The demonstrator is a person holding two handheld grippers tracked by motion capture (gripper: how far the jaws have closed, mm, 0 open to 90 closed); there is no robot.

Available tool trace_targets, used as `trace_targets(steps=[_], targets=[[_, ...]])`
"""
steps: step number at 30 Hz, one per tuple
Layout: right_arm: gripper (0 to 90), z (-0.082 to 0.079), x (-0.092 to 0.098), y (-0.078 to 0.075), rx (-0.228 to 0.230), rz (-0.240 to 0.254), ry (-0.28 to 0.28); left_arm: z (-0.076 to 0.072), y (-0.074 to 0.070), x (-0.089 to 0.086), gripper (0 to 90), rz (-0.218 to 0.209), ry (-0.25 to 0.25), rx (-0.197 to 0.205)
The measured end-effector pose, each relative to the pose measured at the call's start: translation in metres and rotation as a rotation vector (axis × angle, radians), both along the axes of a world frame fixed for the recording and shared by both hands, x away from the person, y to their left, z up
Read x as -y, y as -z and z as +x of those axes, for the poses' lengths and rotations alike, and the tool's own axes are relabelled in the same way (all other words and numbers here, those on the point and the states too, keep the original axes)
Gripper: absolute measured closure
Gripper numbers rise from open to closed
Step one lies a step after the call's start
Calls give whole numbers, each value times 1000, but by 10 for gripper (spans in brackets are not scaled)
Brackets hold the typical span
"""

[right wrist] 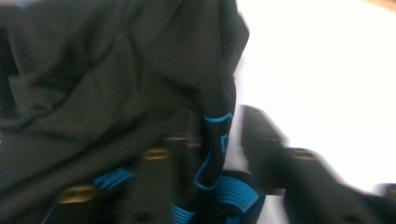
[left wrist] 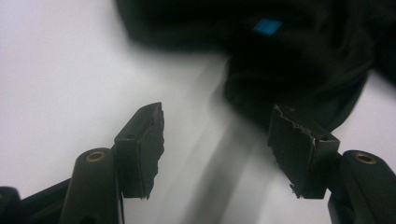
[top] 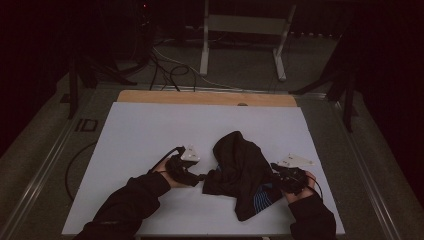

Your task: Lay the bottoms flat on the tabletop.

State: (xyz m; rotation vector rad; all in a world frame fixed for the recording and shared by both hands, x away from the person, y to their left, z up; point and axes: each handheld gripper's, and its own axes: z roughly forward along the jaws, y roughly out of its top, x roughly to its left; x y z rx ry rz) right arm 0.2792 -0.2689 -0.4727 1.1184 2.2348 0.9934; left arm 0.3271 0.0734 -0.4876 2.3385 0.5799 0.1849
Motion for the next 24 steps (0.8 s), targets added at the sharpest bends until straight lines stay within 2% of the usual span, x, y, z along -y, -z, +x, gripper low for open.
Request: trace_targets(steps=[2, 4, 7, 10, 12, 13, 14, 16, 17, 21, 24], targets=[[527, -1, -2, -2, 20, 34, -12, 0, -1, 5, 370, -19, 21, -10], [487, -1, -6, -3, 28, 41, -41, 1, -2, 13, 370, -17, 40, -14], [506, 2, -12, 0, 13, 36, -47, 2, -2, 24, 370, -31, 66, -32], [582, 5, -14, 4, 5, 9, -48, 0, -2, 34, 368, -42, 95, -52], [676, 6, -13, 5, 4, -4, -47, -1, -1, 40, 362, -36, 113, -56], [699, 6, -13, 5, 10, -8, -46, -1, 1, 43, 360, -33, 111, -58], [810, 6, -12, 5, 6, -15, -46, -1, 2, 44, 359, -29, 110, -61], [842, 6, -12, 5, 2, -16, -49, -1, 3, 45, 359, -25, 105, -65], [889, 6, -13, 5, 1, -42, -55, -1, 5, 48, 360, -26, 110, -68], [894, 5, -16, 6, -2, -57, -55, -1, 5, 53, 360, -28, 95, -72], [895, 6, -17, 6, 2, -61, -58, -3, 3, 57, 402, -31, 103, -50]])
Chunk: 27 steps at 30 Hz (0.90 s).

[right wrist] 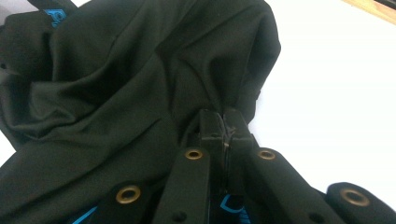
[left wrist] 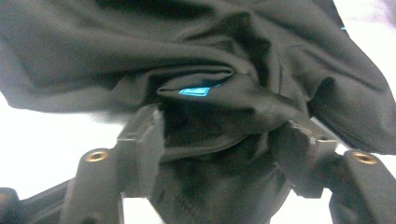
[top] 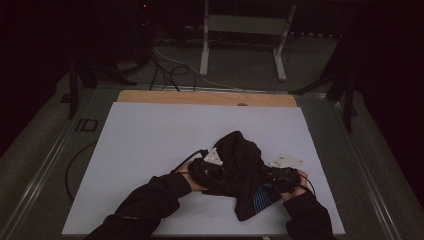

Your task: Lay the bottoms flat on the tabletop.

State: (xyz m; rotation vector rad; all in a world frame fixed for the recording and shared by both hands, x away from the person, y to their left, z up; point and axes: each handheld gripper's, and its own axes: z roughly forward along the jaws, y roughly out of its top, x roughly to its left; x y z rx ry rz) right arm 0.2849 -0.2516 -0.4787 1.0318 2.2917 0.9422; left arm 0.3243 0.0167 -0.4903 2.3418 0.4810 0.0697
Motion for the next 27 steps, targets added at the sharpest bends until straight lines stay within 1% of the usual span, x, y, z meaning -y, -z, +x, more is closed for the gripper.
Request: trace_targets(steps=[1, 2, 3, 4, 5, 7, 8, 9, 11, 13, 14, 16, 17, 18, 19, 20, 22, 25, 27], targets=[[895, 0, 0, 0, 0, 2, 1, 0, -1, 1, 405, -3, -1, 2], [895, 0, 0, 0, -3, 1, 1, 0, -1, 2, 436, -7, 2, 2], [895, 0, 0, 0, -4, 0, 2, 0, -2, 3, 461, -5, -3, 9], [895, 0, -1, 0, -3, 0, 1, 0, -2, 4, 482, -2, -18, 15], [895, 0, -1, 0, 0, -5, 0, 0, -3, 5, 574, 6, -26, 23], [895, -1, -2, 0, 0, -5, 3, 2, -4, 4, 724, 10, -54, 32], [895, -1, -2, 0, 0, -3, 1, 3, -4, 2, 844, 7, -66, 39], [895, -1, -2, 0, 3, -6, 1, 3, -6, 1, 866, 10, -82, 48], [895, -1, -1, 0, 5, -10, -3, 4, -8, -4, 880, 4, -104, 50], [895, -1, -1, -1, 8, -6, 4, 4, -12, -10, 884, 11, -133, 59], [895, -1, -1, -1, 12, -6, 3, 4, -14, -14, 884, 14, -148, 71], [895, -2, 0, -2, 18, -9, 9, 4, -18, -25, 885, 13, -164, 72], [896, -2, 0, -3, 20, -10, 10, 4, -21, -33, 886, 16, -179, 81], [896, -2, 1, -3, 18, -3, 9, 3, -22, -38, 886, 15, -183, 79], [896, -2, 1, -3, 20, -9, 8, 3, -24, -45, 886, 13, -188, 76], [895, -2, 0, -3, 24, -10, 7, 1, -26, -52, 887, 17, -198, 84], [895, -3, 0, -3, 28, -7, 6, -3, -30, -67, 888, 20, -211, 82], [895, -3, -2, -3, 32, 0, -8, -10, -36, -93, 888, 24, -243, 92], [895, -4, -4, -4, 40, 1, -28, -14, -38, -106, 888, 21, -265, 90]])
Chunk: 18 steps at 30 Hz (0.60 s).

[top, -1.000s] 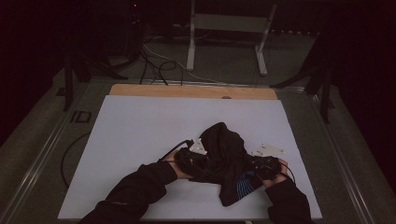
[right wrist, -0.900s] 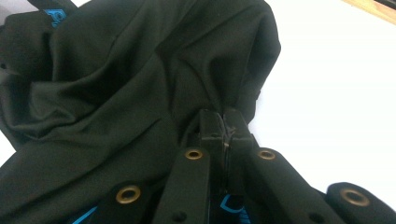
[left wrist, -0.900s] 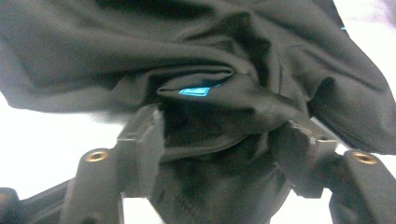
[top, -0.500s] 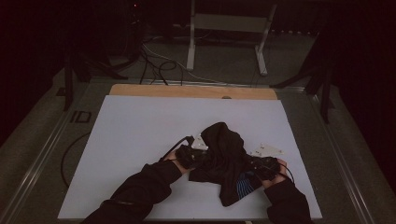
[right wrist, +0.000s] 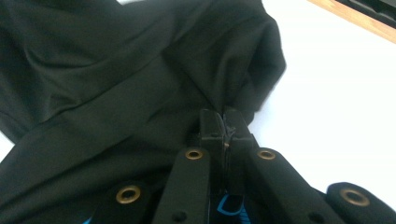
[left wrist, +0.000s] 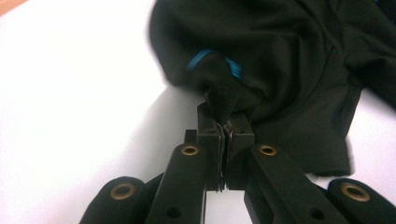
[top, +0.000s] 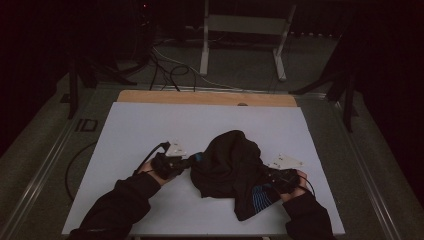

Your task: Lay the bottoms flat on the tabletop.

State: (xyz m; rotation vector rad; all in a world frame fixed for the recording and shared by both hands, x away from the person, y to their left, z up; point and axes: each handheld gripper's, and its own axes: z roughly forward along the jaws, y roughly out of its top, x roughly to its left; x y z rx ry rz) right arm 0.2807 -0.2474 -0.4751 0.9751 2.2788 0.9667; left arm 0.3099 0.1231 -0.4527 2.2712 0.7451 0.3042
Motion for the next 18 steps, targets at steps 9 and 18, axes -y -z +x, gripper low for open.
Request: trace_targets(steps=[9, 18], targets=[[896, -4, -10, 2, -5, -5, -47, -37, 12, -49, 888, 10, -27, -71], [890, -9, -10, -1, -5, 0, -56, -68, 19, -58, 886, 33, 34, -119]])
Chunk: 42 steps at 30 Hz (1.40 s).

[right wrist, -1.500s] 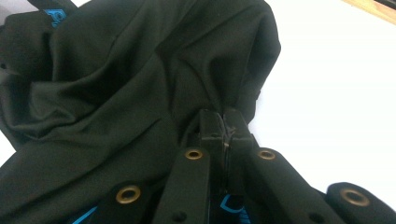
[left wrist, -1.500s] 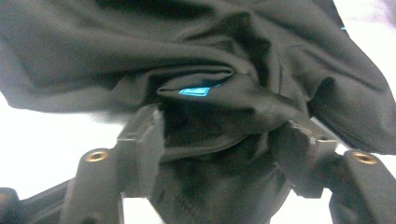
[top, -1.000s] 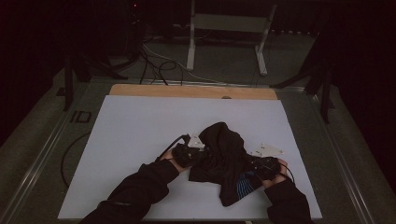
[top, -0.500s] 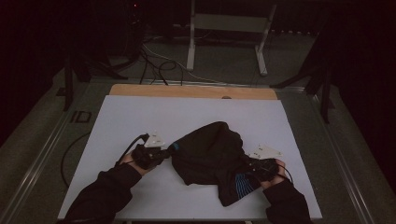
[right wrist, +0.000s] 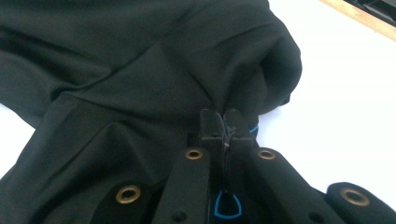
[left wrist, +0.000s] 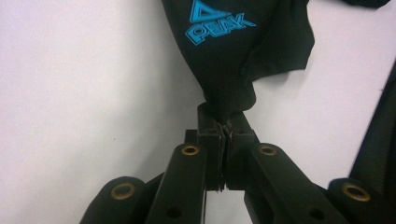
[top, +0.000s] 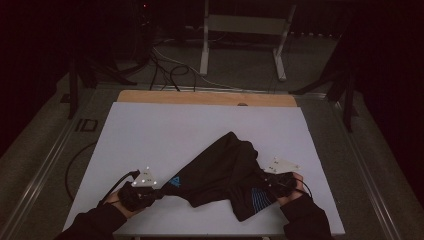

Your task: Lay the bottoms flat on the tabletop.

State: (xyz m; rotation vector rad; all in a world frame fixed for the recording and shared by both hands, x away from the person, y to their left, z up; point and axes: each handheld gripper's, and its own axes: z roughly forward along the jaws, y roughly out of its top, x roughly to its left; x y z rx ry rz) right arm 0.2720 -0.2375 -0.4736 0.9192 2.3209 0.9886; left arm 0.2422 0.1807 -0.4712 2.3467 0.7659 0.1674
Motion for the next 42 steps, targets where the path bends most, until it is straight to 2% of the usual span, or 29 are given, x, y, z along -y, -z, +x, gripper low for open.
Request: trace_targets(steps=[2, 3, 5, 7, 9, 12, 14, 15, 16, 19, 21, 23, 25, 26, 27, 28, 32, 33, 35, 37, 38, 41, 42], targets=[[879, 0, 0, -2, 4, 11, -2, 3, -9, -2, 872, -31, 9, 2], [838, -2, 0, -5, 17, 21, 0, 4, -12, -1, 821, -33, 13, 7], [662, -3, -1, -10, 41, 39, -11, 6, -19, 3, 623, -33, 8, 26], [544, -3, 0, -14, 64, 67, -5, 10, -28, 6, 543, -49, 15, 24], [473, -1, 1, -16, 76, 94, -6, 16, -36, 12, 465, -36, 23, 45], [396, 3, 0, -12, 66, 87, 1, 34, -40, 19, 400, -45, 33, 49], [354, 10, -2, -6, 36, 80, 0, 50, -38, 25, 381, -41, 37, 47], [354, 10, -2, -6, 36, 80, 0, 50, -38, 25, 368, -41, 37, 47], [348, 15, -6, 0, 18, 87, 16, 70, -30, 34, 367, -49, 33, 36], [380, 21, -8, 8, -6, 69, 30, 92, -18, 47, 364, -46, 38, 21], [420, 23, -9, 12, -32, 49, 50, 105, -9, 55, 352, -49, 32, -4], [467, 23, -7, 16, -50, 42, 50, 117, 0, 64, 352, -26, 29, -4], [613, 23, -4, 17, -58, 25, 58, 127, 8, 71, 352, -22, 26, -22], [655, 23, -3, 18, -67, 23, 57, 131, 11, 75, 352, -14, 22, -27], [764, 23, -2, 18, -77, 21, 53, 135, 15, 79, 352, -11, 19, -29], [833, 22, -2, 18, -85, 19, 49, 139, 17, 82, 352, -2, 14, -31], [857, 21, -4, 16, -117, 3, 32, 148, 24, 91, 354, -3, 24, -37], [858, 20, -4, 16, -119, -34, 40, 152, 27, 97, 364, 10, 19, -43], [858, 18, -3, 15, -119, -44, 50, 155, 31, 101, 390, 29, 21, -43], [857, 17, -2, 15, -115, -44, 49, 156, 32, 103, 470, 24, 20, -47], [857, 16, -2, 15, -109, -41, 49, 158, 35, 106, 484, 45, 13, -44], [857, 16, -3, 14, -95, -37, 47, 158, 37, 107, 699, 55, 5, -21], [857, 16, -3, 13, -90, -37, 46, 157, 35, 106, 797, 38, 3, -26]])
